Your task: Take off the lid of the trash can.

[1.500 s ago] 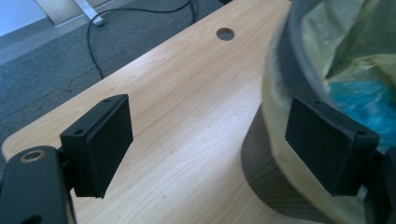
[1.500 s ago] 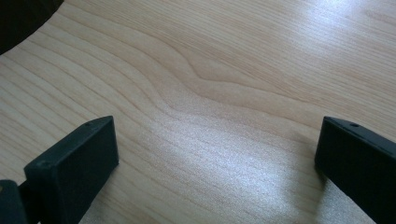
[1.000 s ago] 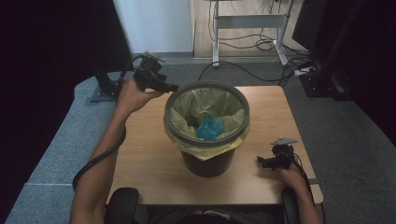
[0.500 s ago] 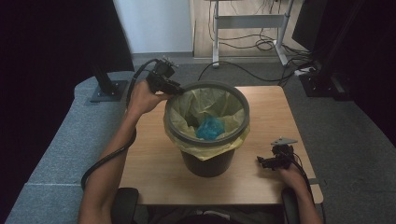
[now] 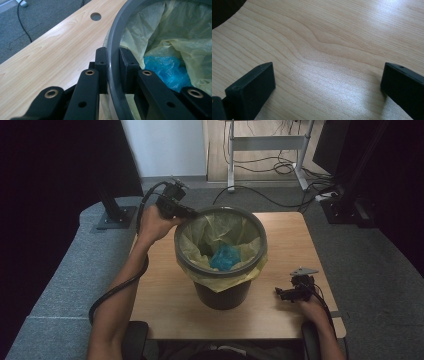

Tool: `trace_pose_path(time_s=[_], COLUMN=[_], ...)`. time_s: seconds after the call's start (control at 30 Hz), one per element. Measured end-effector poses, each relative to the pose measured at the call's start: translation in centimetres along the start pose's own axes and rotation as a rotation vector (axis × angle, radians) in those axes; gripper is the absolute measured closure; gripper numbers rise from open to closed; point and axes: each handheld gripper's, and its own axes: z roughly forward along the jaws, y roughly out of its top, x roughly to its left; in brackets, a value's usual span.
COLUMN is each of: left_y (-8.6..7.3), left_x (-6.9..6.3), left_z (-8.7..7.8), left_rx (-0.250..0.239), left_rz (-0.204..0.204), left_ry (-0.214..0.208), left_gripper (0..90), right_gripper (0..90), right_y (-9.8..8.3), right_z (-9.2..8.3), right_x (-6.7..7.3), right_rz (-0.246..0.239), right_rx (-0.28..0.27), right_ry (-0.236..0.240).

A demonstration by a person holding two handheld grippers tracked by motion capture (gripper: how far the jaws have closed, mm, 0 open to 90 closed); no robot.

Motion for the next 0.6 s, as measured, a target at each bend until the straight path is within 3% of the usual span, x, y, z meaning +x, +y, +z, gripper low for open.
trace_pose_path(time_s=[0.6], left_y=[-2.0], left_x=[2.3], left_z=[-2.8], left_rx=[-0.054], left_rz=[-0.077], left_ry=[-0.031], left_gripper=[78.2], right_gripper=[0.0], right_y=[0.0], right_z=[0.0], right_x=[0.0], right_rz=[-0.002], right_rx=[-0.001], right_ry=[0.000])
